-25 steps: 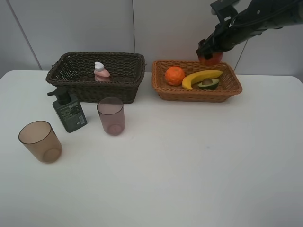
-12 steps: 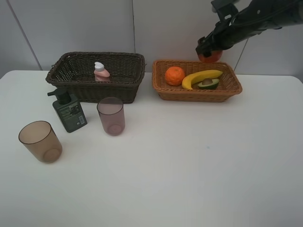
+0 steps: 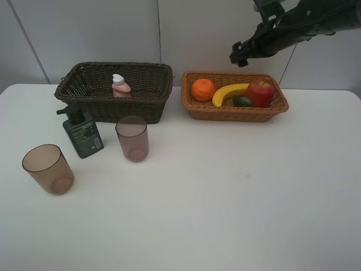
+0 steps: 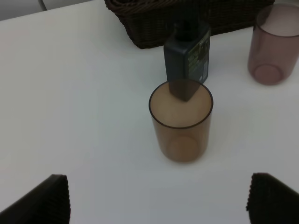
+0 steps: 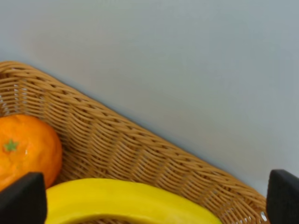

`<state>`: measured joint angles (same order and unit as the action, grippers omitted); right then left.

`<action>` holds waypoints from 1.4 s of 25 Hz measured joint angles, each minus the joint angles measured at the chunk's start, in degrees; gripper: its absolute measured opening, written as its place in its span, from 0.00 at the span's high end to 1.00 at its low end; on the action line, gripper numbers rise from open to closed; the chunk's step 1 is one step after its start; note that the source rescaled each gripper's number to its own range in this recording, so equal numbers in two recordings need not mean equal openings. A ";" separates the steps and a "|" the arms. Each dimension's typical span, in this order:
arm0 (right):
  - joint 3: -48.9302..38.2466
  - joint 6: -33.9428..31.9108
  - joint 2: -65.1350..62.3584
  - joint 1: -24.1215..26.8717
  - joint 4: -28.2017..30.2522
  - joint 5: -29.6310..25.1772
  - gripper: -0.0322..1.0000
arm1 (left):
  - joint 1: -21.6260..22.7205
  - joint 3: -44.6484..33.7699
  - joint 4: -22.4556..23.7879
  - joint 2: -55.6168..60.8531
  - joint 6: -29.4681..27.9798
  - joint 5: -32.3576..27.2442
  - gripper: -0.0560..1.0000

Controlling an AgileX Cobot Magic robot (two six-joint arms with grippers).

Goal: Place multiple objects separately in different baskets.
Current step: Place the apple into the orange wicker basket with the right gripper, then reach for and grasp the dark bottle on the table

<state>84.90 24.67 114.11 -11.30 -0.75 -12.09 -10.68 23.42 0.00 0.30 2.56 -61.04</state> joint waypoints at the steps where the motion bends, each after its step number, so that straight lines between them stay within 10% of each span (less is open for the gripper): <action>1: 0.00 0.00 0.00 0.00 0.00 0.00 0.00 | 0.00 0.00 0.00 0.00 0.00 0.00 0.00; 20: 0.00 0.00 0.00 0.00 -0.05 -0.53 0.00 | 0.00 0.00 0.00 0.00 0.00 0.00 0.00; 35: 0.00 0.00 -5.06 0.00 -0.23 -10.86 0.00 | 0.00 0.00 0.00 0.00 0.00 0.00 0.00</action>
<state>84.90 24.67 109.05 -11.30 -0.99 -22.95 -10.68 23.42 0.00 0.30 2.56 -61.04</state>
